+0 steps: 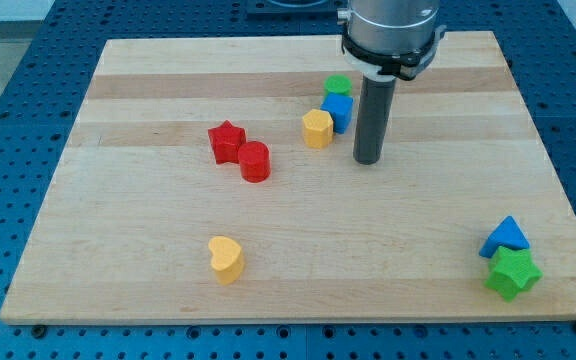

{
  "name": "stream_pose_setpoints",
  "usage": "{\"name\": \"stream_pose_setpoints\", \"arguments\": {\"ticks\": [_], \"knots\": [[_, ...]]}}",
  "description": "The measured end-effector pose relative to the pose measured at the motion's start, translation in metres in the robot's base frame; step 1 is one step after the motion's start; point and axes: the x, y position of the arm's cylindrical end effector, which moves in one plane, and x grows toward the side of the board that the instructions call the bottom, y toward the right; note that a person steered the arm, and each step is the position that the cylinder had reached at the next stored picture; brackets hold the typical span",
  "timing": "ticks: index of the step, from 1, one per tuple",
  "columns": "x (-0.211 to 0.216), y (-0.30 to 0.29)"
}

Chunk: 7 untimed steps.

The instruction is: Adjust the red blocks to the left of the hexagon

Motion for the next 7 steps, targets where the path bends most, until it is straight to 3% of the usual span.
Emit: {"name": "stream_pose_setpoints", "arguments": {"ticks": [1, 4, 5, 6, 7], "knots": [[-0.001, -0.038], [0.003, -0.054], [0.005, -0.121], [0.047, -0.099], [0.078, -0.114]]}}
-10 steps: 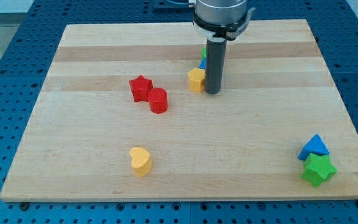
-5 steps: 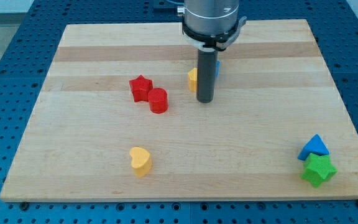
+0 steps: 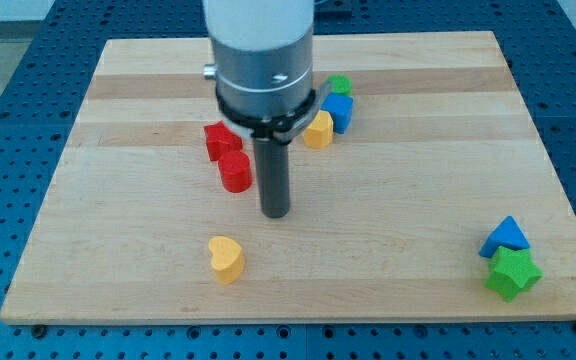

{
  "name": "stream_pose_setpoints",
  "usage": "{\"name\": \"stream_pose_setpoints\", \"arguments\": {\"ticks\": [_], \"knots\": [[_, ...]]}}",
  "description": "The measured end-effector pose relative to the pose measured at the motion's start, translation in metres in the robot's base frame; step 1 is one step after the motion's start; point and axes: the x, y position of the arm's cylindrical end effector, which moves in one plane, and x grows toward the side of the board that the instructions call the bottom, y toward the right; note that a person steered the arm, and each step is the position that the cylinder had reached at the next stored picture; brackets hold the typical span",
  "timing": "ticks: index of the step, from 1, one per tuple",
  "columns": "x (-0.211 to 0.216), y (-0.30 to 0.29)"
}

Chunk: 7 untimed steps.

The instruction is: Adjust the red blocks to the left of the hexagon

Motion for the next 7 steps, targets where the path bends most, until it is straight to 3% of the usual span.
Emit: {"name": "stream_pose_setpoints", "arguments": {"ticks": [2, 3, 4, 6, 7], "knots": [[-0.010, -0.039], [-0.082, 0.014], [-0.111, 0.035], [-0.100, 0.035], [-0.055, 0.035]]}}
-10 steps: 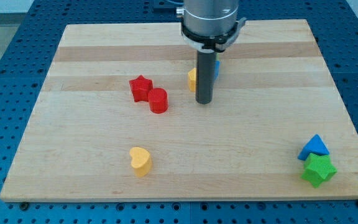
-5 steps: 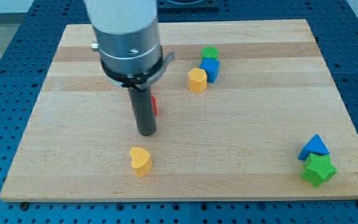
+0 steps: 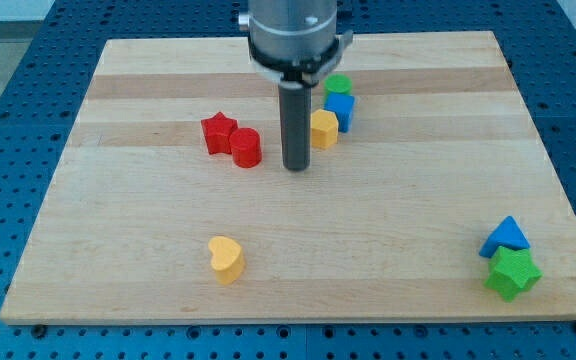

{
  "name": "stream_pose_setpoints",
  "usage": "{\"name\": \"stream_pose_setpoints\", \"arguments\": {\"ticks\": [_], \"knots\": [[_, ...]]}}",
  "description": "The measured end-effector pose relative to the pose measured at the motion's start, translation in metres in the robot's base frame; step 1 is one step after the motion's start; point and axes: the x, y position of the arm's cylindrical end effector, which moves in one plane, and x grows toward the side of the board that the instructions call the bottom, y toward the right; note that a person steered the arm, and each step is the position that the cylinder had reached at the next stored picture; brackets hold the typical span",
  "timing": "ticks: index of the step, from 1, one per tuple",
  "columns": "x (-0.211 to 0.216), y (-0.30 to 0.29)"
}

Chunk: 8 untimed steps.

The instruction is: Adjust the red blocks to the left of the hexagon

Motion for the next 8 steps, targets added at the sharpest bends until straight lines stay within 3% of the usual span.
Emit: {"name": "stream_pose_setpoints", "arguments": {"ticks": [1, 5, 8], "knots": [[0.028, -0.001], [0.015, -0.057], [-0.021, -0.049]]}}
